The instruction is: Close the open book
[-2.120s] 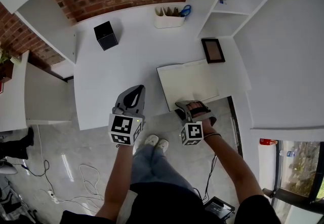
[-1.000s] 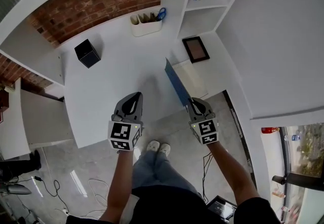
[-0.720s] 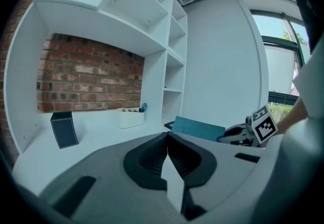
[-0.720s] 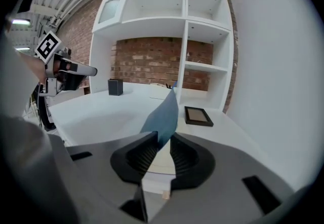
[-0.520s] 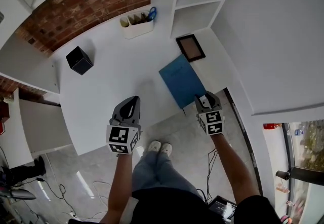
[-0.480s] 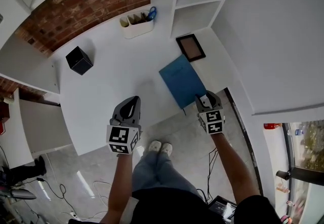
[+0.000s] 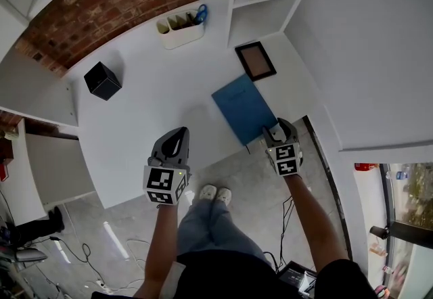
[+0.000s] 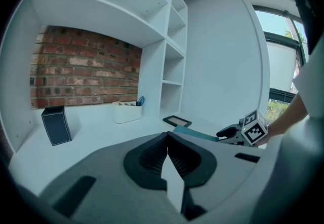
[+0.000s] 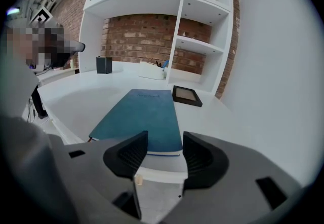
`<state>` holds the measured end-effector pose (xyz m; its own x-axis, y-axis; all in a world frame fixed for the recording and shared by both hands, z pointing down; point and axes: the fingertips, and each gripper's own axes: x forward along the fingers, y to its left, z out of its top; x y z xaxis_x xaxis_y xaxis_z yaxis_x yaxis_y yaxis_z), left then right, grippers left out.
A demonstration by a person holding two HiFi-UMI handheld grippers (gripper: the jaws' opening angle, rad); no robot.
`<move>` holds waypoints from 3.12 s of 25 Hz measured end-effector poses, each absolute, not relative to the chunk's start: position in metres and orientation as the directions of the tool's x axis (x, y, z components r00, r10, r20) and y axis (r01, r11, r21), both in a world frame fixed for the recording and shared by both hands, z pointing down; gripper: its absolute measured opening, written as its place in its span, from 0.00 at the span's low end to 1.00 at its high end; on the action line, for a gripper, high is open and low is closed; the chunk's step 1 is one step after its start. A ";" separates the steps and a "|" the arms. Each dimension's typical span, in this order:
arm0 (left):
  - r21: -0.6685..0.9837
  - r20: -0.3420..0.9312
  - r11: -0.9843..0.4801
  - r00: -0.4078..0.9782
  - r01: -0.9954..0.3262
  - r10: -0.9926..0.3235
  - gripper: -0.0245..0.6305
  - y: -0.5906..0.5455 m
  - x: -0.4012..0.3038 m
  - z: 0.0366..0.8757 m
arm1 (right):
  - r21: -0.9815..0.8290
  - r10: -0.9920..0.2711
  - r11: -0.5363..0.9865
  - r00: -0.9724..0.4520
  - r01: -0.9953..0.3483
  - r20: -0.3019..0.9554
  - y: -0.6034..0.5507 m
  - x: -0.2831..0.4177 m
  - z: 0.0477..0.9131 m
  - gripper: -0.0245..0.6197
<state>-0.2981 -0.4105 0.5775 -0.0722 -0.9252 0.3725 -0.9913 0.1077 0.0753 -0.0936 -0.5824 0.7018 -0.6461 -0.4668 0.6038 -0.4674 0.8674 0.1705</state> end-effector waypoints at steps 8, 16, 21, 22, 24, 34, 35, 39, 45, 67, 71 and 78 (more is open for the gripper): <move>0.071 0.340 0.078 -0.049 -0.994 -0.939 0.05 -0.423 -0.296 0.566 | 0.166 -0.508 0.848 -0.683 -0.503 0.525 -0.583 -0.098 0.662 0.35; 0.042 0.234 0.026 -0.015 -0.999 -0.972 0.05 -0.445 -0.288 0.516 | 0.148 -0.616 0.781 -0.708 -0.607 0.345 -0.586 -0.090 0.573 0.25; 0.018 0.149 -0.009 0.012 -1.000 -0.989 0.05 -0.455 -0.278 0.475 | 0.116 -0.690 0.722 -0.696 -0.682 0.202 -0.579 -0.077 0.511 0.17; 0.013 0.130 -0.017 0.019 -1.000 -0.991 0.05 -0.457 -0.275 0.466 | 0.108 -0.702 0.710 -0.690 -0.696 0.175 -0.577 -0.073 0.499 0.15; 0.003 0.096 -0.033 0.033 -0.999 -0.995 0.05 -0.459 -0.269 0.450 | 0.097 -0.724 0.689 -0.678 -0.718 0.127 -0.572 -0.066 0.479 0.12; -0.032 -0.015 -0.087 0.088 -0.996 -0.996 0.05 -0.466 -0.245 0.394 | 0.030 -0.804 0.594 -0.594 -0.804 -0.018 -0.557 -0.023 0.422 0.04; -0.034 -0.024 -0.089 0.090 -0.995 -0.996 0.05 -0.466 -0.243 0.391 | 0.027 -0.808 0.588 -0.588 -0.809 -0.025 -0.557 -0.019 0.419 0.04; -0.041 -0.043 -0.095 0.097 -0.995 -0.994 0.05 -0.465 -0.237 0.382 | 0.020 -0.818 0.573 -0.573 -0.819 -0.043 -0.552 -0.008 0.413 0.04; -0.051 -0.055 -0.095 0.098 -0.994 -0.994 0.05 -0.463 -0.232 0.374 | 0.011 -0.830 0.557 -0.557 -0.830 -0.039 -0.550 0.002 0.415 0.04; -0.051 -0.040 -0.103 0.105 -0.993 -0.994 0.05 -0.453 -0.223 0.380 | 0.009 -0.838 0.545 -0.545 -0.838 -0.001 -0.537 0.013 0.423 0.03; -0.045 -0.030 -0.100 0.101 -0.994 -0.994 0.05 -0.451 -0.226 0.384 | 0.009 -0.837 0.547 -0.547 -0.837 0.005 -0.535 0.012 0.425 0.03; -0.041 -0.026 -0.099 0.100 -0.994 -0.995 0.05 -0.450 -0.228 0.387 | 0.009 -0.837 0.547 -0.547 -0.837 0.017 -0.535 0.010 0.429 0.03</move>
<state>-0.2275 -0.4505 0.3869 0.0996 -0.9947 -0.0258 -0.9943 -0.0985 -0.0412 0.0101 -0.5349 0.4289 -0.5471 -0.8369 0.0174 -0.8369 0.5473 0.0092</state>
